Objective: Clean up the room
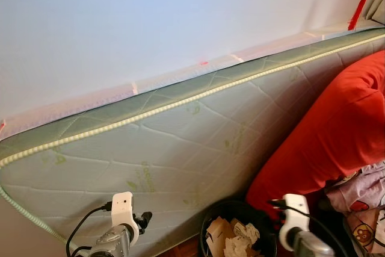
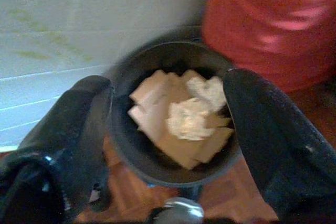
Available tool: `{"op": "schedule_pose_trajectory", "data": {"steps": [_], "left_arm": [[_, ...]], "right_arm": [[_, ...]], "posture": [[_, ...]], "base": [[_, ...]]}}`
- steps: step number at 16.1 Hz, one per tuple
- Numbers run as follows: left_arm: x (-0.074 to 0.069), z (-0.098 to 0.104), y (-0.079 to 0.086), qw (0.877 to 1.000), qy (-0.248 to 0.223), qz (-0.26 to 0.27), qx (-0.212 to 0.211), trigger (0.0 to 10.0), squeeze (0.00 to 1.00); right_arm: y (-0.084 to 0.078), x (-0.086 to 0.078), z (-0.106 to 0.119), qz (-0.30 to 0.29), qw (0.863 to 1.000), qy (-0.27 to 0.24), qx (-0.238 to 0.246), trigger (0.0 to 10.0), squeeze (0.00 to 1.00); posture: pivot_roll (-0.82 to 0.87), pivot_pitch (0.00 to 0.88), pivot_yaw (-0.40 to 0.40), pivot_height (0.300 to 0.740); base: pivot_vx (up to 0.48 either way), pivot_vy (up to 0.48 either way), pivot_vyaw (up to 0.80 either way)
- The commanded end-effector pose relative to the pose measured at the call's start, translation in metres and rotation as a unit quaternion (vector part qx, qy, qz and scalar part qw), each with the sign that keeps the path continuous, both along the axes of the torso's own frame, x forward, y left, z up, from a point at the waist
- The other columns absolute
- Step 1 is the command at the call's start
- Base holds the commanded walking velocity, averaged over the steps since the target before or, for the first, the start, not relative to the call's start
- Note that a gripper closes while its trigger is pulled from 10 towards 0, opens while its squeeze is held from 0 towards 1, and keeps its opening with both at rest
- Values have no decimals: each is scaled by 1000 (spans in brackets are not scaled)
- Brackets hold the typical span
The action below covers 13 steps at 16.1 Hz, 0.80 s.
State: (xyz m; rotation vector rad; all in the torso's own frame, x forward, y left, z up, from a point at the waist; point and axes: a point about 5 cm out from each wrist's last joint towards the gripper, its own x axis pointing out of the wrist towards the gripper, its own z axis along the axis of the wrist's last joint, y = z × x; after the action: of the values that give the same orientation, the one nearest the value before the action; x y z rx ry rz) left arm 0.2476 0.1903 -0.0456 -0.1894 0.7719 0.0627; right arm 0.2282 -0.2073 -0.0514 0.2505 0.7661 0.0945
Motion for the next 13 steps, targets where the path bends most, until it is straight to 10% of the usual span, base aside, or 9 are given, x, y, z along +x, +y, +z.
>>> {"op": "schedule_pose_trajectory", "data": {"steps": [1, 13], "left_arm": [[-2, -1, 2, 1000, 5, -3, 8, 10000, 0], [-1, -1, 2, 1000, 5, -5, 9, 10000, 0]], "right_arm": [[-1, 1, 1, -1, 1000, -1, -7, 10000, 0], [-46, -23, -6, -87, 984, 45, -151, 10000, 0]], "posture": [[24, 0, 10, 740], [27, 0, 12, 740]], "base": [[0, 0, 0], [0, 0, 0]]}}
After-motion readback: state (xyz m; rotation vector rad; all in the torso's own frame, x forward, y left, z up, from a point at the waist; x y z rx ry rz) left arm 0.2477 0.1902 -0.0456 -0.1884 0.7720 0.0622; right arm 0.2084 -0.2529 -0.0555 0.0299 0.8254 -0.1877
